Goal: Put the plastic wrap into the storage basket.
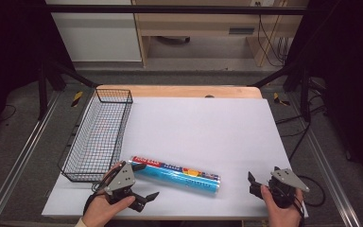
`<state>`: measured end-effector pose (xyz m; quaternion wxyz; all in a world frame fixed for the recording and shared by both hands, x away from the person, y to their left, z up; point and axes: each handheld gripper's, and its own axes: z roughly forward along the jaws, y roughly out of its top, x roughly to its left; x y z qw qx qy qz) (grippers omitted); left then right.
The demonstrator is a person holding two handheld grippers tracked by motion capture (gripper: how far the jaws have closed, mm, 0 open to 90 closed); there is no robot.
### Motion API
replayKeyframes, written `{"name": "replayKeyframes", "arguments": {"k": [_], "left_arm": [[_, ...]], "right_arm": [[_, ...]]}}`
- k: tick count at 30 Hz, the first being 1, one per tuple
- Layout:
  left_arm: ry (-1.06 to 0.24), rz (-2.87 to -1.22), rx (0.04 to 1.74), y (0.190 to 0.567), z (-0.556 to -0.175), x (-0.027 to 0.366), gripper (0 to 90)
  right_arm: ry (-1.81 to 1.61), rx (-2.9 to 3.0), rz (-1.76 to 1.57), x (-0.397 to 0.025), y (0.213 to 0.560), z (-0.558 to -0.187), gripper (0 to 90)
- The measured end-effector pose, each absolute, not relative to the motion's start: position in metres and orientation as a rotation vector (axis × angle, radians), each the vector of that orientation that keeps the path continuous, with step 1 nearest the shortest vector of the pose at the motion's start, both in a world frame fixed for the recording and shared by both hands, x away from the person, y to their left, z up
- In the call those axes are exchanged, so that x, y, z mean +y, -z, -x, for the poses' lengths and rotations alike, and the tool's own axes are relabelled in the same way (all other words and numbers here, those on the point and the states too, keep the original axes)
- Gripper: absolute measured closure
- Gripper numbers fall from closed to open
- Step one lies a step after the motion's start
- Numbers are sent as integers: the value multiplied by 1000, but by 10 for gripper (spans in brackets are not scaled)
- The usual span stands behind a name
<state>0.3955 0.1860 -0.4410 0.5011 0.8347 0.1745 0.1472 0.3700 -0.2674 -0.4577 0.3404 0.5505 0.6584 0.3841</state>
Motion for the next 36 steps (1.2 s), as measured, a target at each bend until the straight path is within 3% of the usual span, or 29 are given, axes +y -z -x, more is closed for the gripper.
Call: {"name": "replayKeyframes", "arguments": {"k": [8,16,26,36], "left_arm": [[-299,-2064,307,426,-400,179,33],[-335,-2327,36,390,-427,139,48],[-304,-2472,-45,409,-465,120,46],[-268,-2532,-81,421,-471,114,49]], "right_arm": [[-1004,1701,-1466,-269,459,-369,75],[-996,1721,-1457,-265,459,-370,75],[-1017,1742,-1439,-263,459,-372,80],[-1010,1766,-1428,-261,460,-373,71]]}}
